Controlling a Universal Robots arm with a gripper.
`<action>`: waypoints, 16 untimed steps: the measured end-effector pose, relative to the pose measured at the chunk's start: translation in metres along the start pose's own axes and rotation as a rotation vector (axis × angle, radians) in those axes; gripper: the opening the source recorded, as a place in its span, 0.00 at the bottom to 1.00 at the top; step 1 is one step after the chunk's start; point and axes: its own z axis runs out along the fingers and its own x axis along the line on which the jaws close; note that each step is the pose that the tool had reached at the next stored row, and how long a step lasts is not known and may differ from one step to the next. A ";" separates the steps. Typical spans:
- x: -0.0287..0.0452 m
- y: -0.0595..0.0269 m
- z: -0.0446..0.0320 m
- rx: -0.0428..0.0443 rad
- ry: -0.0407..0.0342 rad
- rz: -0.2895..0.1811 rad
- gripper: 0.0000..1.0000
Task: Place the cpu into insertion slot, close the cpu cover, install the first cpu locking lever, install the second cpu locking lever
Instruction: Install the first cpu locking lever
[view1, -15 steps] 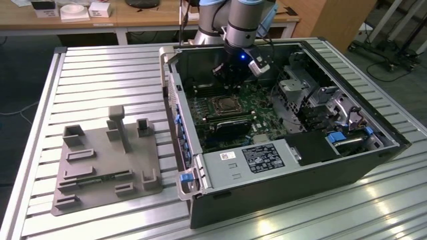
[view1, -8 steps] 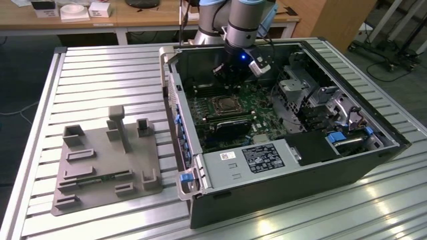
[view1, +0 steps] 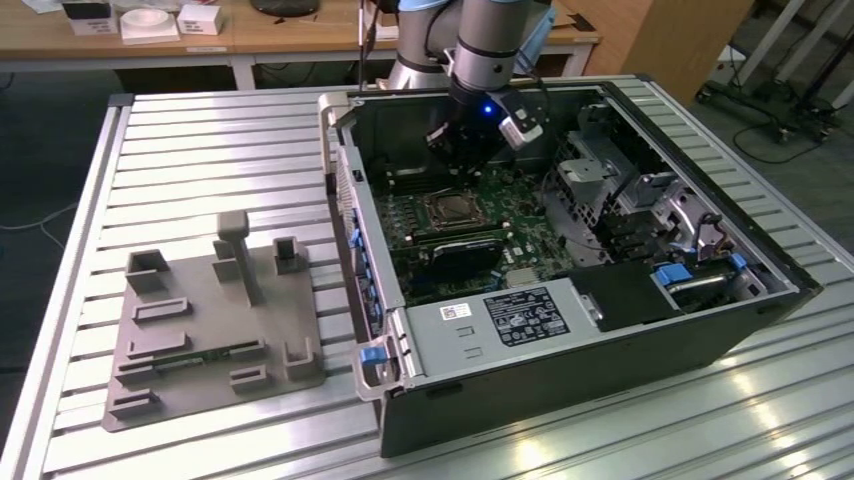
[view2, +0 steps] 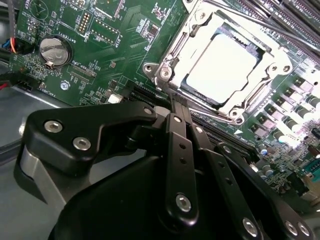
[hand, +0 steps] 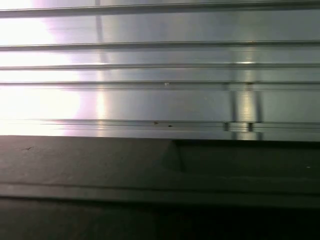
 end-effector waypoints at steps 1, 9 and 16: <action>0.0000 0.0000 -0.0001 0.0001 0.0001 0.000 0.10; 0.0000 0.0000 0.0020 0.0264 0.0004 0.000 0.10; -0.0003 0.0000 0.0068 0.0308 0.0009 0.000 0.10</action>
